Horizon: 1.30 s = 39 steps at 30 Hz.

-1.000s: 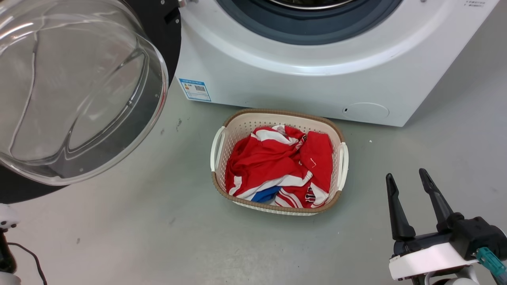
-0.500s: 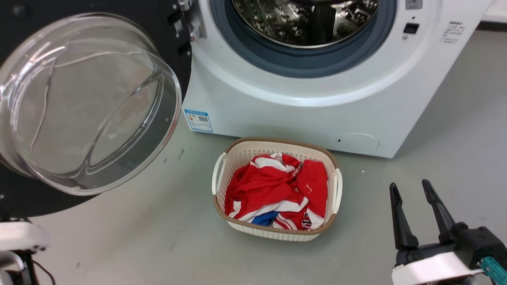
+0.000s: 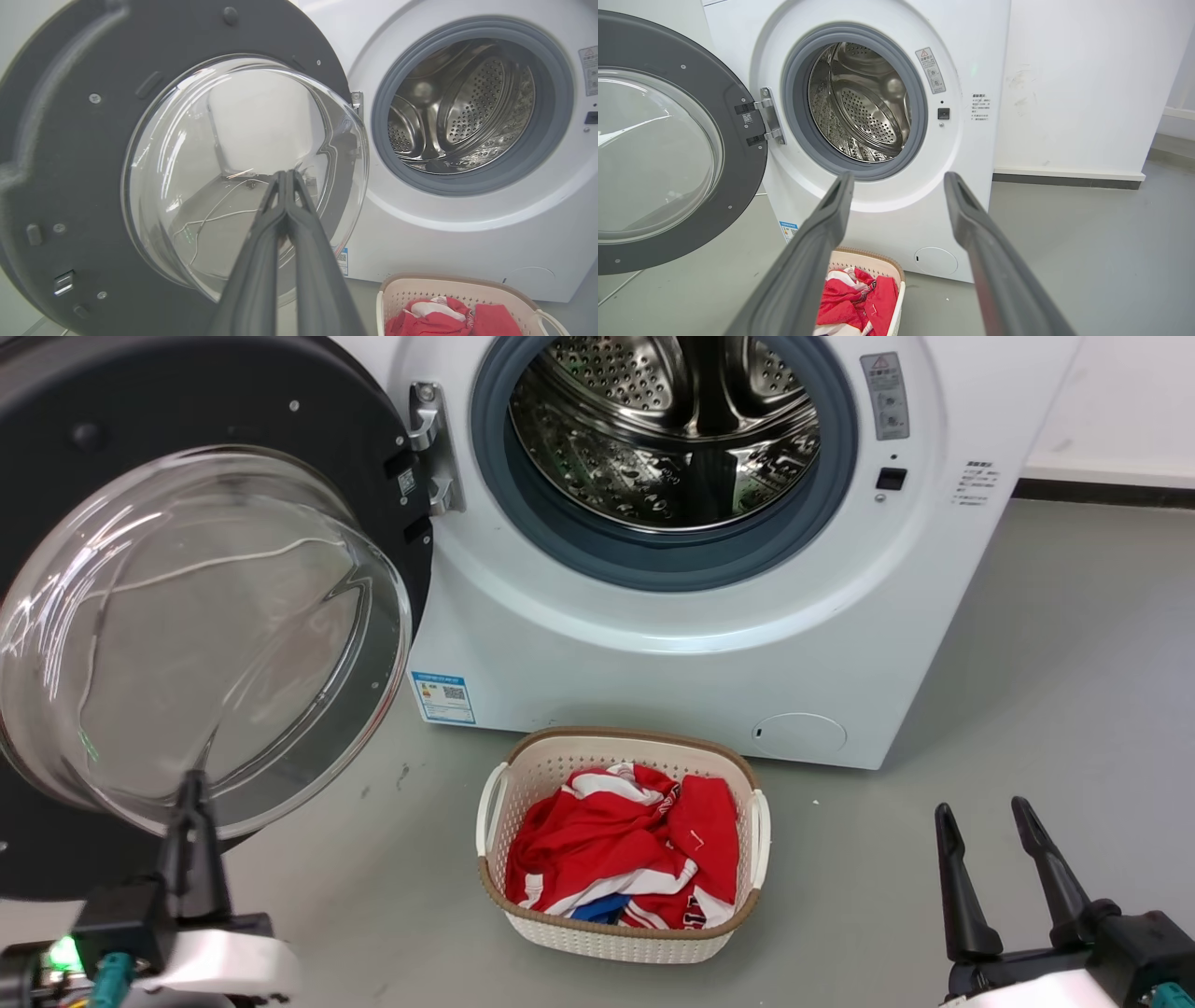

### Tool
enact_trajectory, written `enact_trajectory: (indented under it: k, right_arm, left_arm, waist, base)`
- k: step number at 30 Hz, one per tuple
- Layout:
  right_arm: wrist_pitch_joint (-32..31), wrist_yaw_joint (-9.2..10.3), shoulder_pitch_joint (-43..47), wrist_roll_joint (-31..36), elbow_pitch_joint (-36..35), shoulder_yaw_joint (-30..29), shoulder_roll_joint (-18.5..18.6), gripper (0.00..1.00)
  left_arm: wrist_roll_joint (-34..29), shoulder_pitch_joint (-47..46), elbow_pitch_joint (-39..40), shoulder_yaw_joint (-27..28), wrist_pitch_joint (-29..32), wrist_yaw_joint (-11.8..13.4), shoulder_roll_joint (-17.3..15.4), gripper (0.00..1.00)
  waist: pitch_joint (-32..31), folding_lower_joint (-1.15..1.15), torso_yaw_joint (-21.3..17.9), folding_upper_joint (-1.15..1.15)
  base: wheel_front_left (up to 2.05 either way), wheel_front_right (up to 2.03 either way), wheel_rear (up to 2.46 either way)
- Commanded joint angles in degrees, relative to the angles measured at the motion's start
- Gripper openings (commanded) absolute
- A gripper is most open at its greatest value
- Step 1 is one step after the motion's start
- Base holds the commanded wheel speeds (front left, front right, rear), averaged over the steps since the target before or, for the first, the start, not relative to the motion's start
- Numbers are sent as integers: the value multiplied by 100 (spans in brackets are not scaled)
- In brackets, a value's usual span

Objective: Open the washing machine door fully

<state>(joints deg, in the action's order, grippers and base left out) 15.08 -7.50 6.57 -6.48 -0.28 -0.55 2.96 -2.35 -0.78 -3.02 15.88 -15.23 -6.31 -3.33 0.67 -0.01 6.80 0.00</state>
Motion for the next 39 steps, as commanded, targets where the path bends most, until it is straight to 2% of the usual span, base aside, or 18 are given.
enact_trajectory:
  k: [1, 12, 19, 20, 21, 30, 39]
  right_arm:
    - [12, 1, 71, 40, -60, -3, -17, 100]
    - [12, 1, 352, 138, -432, -135, -16, 100]
    - [12, 1, 493, 0, -464, -189, -16, 100]
    - [12, 1, 524, -16, -453, -183, -17, 100]
    - [12, 1, 548, -22, -440, -178, -16, 100]
    - [12, 1, 499, -66, -400, -224, -16, 100]
    - [12, 1, 488, -90, -364, -222, -16, 100]
  left_arm:
    - [15, 104, 60, -100, 15, 30, 4, 0]
    - [341, 642, 170, -1190, 15, 227, 46, 0]
    - [530, 727, -20, -1519, 15, 393, 47, 0]
    - [553, 757, -53, -1564, 15, 416, 47, 33]
    - [571, 772, -76, -1598, 15, 437, 45, 100]
    - [577, 777, -36, -1673, 15, 625, 46, 100]
    - [560, 807, -8, -1697, 15, 690, 45, 100]
  waist:
    - [-61, 1, -86, 0]
    - [-175, 1, -409, 0]
    - [-217, 1, -541, 0]
    - [-223, 1, -563, 0]
    - [-226, 1, -581, 0]
    - [-223, 1, -698, 0]
    - [-213, 1, -756, 0]
  base:
    - [0, 0, 0]
    - [0, 0, 0]
    - [0, 0, 0]
    - [0, 0, 0]
    - [0, 0, 0]
    - [0, 0, 0]
    - [0, 0, 0]
